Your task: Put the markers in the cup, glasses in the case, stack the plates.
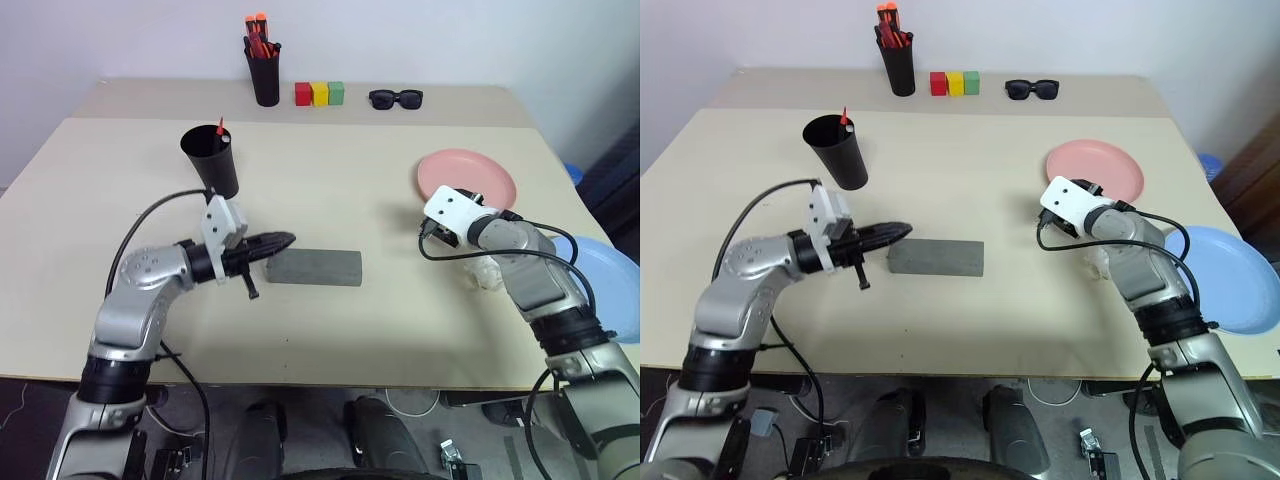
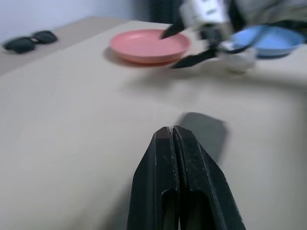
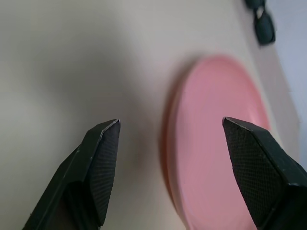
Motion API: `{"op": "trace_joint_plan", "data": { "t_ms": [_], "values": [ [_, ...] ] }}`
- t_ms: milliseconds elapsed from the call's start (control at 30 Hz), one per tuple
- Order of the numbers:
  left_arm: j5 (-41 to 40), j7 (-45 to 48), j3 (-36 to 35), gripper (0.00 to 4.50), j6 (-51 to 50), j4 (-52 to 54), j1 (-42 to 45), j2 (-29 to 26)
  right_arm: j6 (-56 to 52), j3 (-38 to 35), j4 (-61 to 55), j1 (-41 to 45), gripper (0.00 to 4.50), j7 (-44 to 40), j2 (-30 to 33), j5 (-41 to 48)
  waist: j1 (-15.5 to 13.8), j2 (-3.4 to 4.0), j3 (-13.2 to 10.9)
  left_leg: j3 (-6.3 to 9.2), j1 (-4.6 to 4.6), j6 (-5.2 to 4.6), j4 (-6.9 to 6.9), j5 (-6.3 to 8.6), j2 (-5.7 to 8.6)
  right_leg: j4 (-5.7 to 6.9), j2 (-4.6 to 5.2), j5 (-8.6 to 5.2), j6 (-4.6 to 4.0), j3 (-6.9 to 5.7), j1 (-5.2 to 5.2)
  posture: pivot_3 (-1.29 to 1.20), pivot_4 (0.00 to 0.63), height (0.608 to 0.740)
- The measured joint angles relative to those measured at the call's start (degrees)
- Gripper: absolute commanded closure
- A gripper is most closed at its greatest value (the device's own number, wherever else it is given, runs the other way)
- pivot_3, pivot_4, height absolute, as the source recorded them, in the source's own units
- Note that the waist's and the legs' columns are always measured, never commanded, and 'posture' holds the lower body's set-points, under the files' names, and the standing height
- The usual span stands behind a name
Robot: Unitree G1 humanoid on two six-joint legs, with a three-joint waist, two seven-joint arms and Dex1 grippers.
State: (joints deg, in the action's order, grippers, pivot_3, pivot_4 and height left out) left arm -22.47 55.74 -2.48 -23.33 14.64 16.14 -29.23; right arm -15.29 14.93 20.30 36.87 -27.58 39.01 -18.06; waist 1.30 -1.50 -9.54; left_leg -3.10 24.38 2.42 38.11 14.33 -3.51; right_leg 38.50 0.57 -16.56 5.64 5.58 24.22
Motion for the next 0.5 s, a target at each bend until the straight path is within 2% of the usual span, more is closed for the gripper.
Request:
{"op": "trace_joint_plan", "data": {
  "t_ms": [133, 200, 267, 400, 500],
  "values": [
    [-3.6, -3.1, -1.6, 4.49, -1.5, 6.0, -3.6, 0.4, 6.9, 2.7, 11.0, 4.5, 1.05, 3.7, -0.4, -4.3, 0.0, 0.01, 0.0, -0.03, 0.0, 0.0, 0.01, 0.0, 0.03, -0.01, 0.04, 0.0, 0.0, 0.02, -0.02, 0.0, 0.15, 0.732],
    [-4.7, -4.1, -1.7, 4.5, -1.7, 8.0, -5.7, 0.7, 9.2, 2.9, 14.2, 5.7, 1.61, 4.9, -0.7, -5.4, -0.1, 0.01, 0.0, -0.01, 0.0, 0.0, 0.01, 0.0, 0.03, -0.01, 0.04, 0.0, 0.0, 0.02, -0.03, 0.0, 0.15, 0.732],
    [-5.9, -5.6, -1.6, 4.5, -2.4, 10.7, -8.2, 1.0, 10.8, 3.1, 16.9, 6.2, 2.36, 6.0, -0.9, -6.5, -0.1, 0.01, 0.0, -0.01, 0.01, 0.0, 0.01, 0.0, 0.03, -0.02, 0.04, 0.0, 0.0, 0.02, -0.03, 0.0, 0.15, 0.732],
    [-7.1, -8.6, -1.5, 4.5, -2.8, 13.3, -10.0, 2.0, 12.7, 4.2, 18.8, 6.1, 4.47, 6.9, -2.1, -7.9, 0.1, 0.01, 0.0, 0.0, -0.01, 0.0, 0.01, 0.0, 0.02, 0.0, 0.02, 0.0, 0.0, 0.02, -0.03, 0.0, 0.15, 0.732],
    [-6.9, -9.7, -1.0, 4.5, -2.7, 13.5, -10.0, 1.9, 13.8, 4.4, 17.9, 5.3, 4.47, 7.4, -2.0, -8.8, 0.1, 0.01, 0.0, 0.0, -0.01, 0.0, 0.01, 0.0, 0.02, -0.01, 0.02, 0.0, 0.0, 0.02, -0.03, 0.0, 0.15, 0.732]
  ]
}}
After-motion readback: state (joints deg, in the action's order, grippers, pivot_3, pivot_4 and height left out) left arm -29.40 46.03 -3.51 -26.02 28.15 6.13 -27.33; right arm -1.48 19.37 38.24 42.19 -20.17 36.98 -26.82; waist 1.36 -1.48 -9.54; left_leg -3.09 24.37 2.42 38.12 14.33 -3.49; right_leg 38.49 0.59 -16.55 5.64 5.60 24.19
